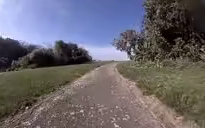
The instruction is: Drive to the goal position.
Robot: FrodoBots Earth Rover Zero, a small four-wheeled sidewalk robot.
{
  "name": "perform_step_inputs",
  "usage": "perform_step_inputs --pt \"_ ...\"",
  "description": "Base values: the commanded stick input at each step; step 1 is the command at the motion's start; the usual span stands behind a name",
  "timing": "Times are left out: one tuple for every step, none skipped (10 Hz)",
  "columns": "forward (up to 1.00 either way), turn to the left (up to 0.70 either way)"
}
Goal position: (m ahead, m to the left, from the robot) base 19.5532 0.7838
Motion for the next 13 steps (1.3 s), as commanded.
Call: perform_step_inputs --pt "0.7 0.0" --pt "0.7 0.0" --pt "0.7 0.0" --pt "0.7 0.0" --pt "0.7 0.0" --pt "0.7 0.0" --pt "0.7 0.0" --pt "0.7 0.0" --pt "0.7 0.0" --pt "0.7 0.0" --pt "0.7 0.0" --pt "0.7 0.0" --pt "0.7 0.0"
